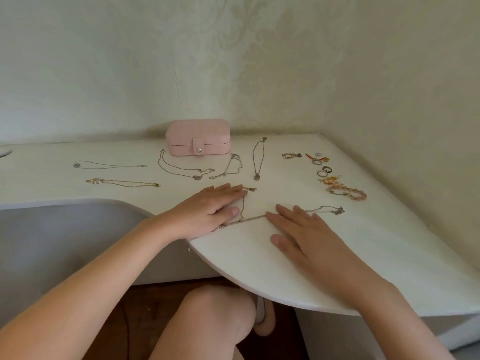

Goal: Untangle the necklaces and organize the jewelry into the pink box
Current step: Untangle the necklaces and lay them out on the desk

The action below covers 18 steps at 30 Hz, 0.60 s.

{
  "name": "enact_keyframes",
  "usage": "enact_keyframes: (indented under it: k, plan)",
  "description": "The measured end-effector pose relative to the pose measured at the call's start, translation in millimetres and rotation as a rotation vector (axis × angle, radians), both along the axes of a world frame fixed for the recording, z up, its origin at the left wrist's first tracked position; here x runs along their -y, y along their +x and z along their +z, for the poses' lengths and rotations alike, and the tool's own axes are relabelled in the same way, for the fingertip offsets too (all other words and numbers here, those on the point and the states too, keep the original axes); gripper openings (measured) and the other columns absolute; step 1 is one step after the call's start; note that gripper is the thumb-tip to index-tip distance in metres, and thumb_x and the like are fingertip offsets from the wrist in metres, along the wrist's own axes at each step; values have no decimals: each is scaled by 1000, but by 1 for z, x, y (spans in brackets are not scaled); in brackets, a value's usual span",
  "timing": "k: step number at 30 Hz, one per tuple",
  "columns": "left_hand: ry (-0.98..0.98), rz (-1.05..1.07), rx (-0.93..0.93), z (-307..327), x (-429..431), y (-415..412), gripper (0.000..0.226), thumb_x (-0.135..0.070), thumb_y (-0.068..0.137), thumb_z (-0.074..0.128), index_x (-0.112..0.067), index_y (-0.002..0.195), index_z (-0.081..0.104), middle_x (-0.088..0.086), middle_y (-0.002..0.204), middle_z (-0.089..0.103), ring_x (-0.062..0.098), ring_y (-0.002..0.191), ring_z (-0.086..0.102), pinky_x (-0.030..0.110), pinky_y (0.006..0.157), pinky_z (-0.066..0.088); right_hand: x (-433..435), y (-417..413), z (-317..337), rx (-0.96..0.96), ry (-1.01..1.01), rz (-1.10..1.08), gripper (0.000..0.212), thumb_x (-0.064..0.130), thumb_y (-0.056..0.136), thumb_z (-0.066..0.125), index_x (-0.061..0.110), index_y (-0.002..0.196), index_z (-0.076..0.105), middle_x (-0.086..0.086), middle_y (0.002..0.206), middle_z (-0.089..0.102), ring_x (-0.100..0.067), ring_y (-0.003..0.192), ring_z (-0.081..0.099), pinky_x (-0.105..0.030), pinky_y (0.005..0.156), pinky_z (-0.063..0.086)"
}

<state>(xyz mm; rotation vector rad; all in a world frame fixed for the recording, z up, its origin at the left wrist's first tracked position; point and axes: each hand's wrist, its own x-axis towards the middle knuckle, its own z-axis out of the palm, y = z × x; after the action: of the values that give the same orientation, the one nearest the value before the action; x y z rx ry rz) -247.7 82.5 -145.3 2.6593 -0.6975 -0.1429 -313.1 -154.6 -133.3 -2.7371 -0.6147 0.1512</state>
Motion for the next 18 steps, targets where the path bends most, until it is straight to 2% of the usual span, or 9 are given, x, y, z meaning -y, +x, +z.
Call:
enact_keyframes:
  k: [3, 8, 13, 18]
  plan:
    - [96, 82, 7, 0, -10, -1, 53, -48, 99, 22, -37, 149, 10, -18, 157, 5, 1, 144, -3, 25, 116, -3, 9, -6, -1, -24, -83, -128, 55, 59, 93, 14, 48, 146, 4, 16, 157, -7, -13, 145, -12, -35, 116, -8]
    - [204, 196, -2, 1, -19, -12, 63, -59, 95, 16, -35, 150, -1, -15, 157, -6, 5, 144, -9, 28, 115, -6, 24, -17, -7, 5, -209, -338, 68, 71, 80, 1, 50, 144, -1, 6, 159, -8, -24, 146, -10, -49, 117, 0]
    - [245, 332, 5, 0, -17, -19, 73, -67, 91, 15, -30, 151, -3, -9, 159, -9, 11, 146, -7, 35, 117, -3, 31, -25, -10, 31, -234, -502, 71, 73, 75, -3, 51, 142, 1, 0, 159, -2, -30, 145, -2, -55, 113, 8]
    - [289, 424, -13, 4, -14, -26, 85, -73, 86, 15, -24, 152, -4, -3, 159, -10, 15, 146, -5, 39, 119, 0, 43, -27, -11, 20, -261, -651, 64, 72, 82, 5, 48, 142, 4, -6, 157, 3, -37, 142, 3, -59, 112, 12]
